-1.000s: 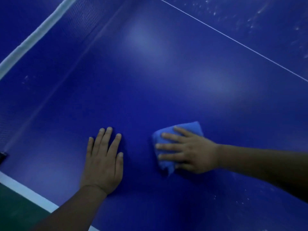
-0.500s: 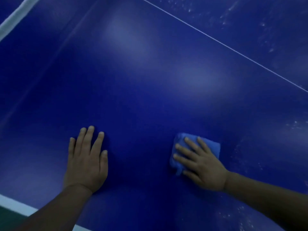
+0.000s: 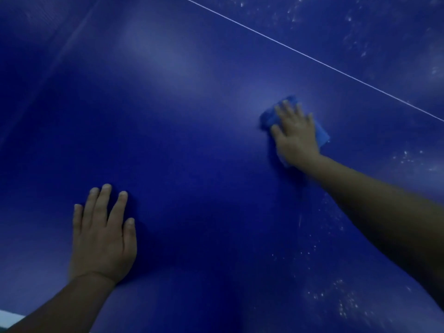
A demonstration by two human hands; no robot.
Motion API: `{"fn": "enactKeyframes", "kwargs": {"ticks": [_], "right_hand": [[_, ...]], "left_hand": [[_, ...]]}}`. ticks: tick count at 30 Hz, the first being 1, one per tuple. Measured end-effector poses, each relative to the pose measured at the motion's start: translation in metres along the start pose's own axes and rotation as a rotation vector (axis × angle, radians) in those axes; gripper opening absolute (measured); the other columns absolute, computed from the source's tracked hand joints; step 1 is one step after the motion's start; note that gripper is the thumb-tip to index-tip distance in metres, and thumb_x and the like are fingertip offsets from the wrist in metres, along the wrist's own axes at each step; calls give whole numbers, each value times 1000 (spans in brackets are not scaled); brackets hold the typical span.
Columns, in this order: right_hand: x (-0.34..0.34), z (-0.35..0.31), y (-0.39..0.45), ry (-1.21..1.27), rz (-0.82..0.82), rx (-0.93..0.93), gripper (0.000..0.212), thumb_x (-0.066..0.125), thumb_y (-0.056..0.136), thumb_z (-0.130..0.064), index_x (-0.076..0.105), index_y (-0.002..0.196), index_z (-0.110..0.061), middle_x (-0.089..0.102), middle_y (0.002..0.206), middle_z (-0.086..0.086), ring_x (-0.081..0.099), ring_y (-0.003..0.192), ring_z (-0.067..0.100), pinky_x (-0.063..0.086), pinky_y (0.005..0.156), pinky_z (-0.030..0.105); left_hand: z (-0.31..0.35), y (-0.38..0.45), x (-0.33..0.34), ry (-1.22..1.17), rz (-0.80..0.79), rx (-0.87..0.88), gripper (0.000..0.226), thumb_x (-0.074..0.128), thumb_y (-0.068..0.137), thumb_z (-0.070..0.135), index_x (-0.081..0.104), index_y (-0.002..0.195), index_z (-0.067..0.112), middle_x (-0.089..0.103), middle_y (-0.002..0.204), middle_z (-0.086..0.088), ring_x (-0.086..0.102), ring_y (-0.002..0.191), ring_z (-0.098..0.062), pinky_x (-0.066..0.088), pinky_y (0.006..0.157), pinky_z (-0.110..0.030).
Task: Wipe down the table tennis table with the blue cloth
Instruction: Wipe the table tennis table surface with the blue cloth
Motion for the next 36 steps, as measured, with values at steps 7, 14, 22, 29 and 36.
{"fn": "enactKeyframes", "kwargs": {"ticks": [7,14,22,29,36], "right_hand": [[-7,50,0,-5,25,-33,65,33,94,-52,40,152,-23,32,161,5,26,149,33,18,117,61],[-7,93,-12,-7,-4,309,61,28,102,-51,22,159,-30,14,167,-4,6,154,24,5,122,54],[16,14,-151,30,-59,-25,62,25,99,-54,27,157,-31,15,166,-8,3,155,21,2,123,50],[35,-30,-221,23,-68,-40,58,21,102,-53,17,157,-36,4,166,-14,-10,154,14,-10,124,40],[50,-76,-281,54,-14,-65,59,28,101,-51,31,156,-29,15,165,-9,7,155,22,3,124,47]], "left_hand": [[0,0,0,21,1,-7,63,29,96,38,44,148,5,27,161,-17,14,153,-31,-6,125,-42],[0,-1,0,13,13,5,63,29,97,37,42,149,5,26,162,-17,12,153,-30,-4,125,-43],[1,0,1,3,-22,-4,66,24,98,43,38,152,8,21,164,-14,6,155,-27,-4,125,-46],[1,-2,-3,-46,-64,17,73,18,97,53,29,156,12,9,168,-11,-6,155,-22,-9,124,-47],[-15,-10,-16,-140,-238,196,80,19,93,57,20,160,14,-3,169,-10,-12,154,-21,-14,122,-40]]}}
Point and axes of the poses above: each hand's wrist, its own y-axis towards the middle knuckle, its own x-axis out of the palm, z = x × y, the point moved 2 cm from there along y, towards the middle knuckle
